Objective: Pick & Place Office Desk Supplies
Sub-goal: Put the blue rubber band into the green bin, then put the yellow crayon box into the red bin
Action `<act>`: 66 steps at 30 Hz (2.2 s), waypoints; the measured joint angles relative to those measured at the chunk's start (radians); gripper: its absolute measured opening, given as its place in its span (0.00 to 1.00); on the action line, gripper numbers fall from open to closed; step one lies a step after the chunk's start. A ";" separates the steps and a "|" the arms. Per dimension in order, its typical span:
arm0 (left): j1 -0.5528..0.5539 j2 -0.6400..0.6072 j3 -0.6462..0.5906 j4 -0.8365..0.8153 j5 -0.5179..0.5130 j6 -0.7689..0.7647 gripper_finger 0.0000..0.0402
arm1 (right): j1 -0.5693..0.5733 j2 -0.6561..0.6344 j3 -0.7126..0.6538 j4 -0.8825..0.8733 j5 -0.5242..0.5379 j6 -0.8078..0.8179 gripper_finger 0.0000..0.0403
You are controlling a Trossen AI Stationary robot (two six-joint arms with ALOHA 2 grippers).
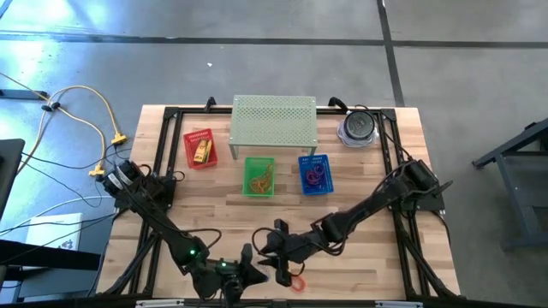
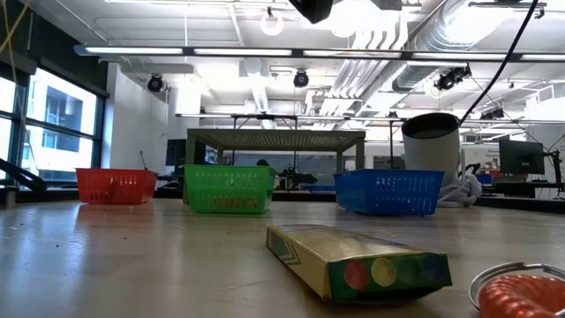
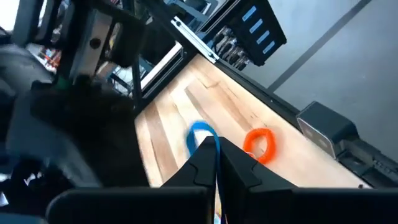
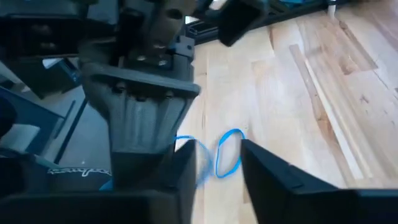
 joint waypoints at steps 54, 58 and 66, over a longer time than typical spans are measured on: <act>0.917 -0.219 -0.089 -0.762 0.472 -0.591 0.04 | 0.253 -0.007 0.000 -0.541 0.444 0.465 0.53; 0.917 -0.215 -0.088 -0.748 0.472 -0.630 0.14 | 0.261 -0.007 0.000 -0.552 0.447 0.474 0.53; 0.906 -0.213 -0.088 -0.675 0.470 -0.642 0.38 | 0.265 -0.007 0.000 -0.556 0.452 0.474 0.53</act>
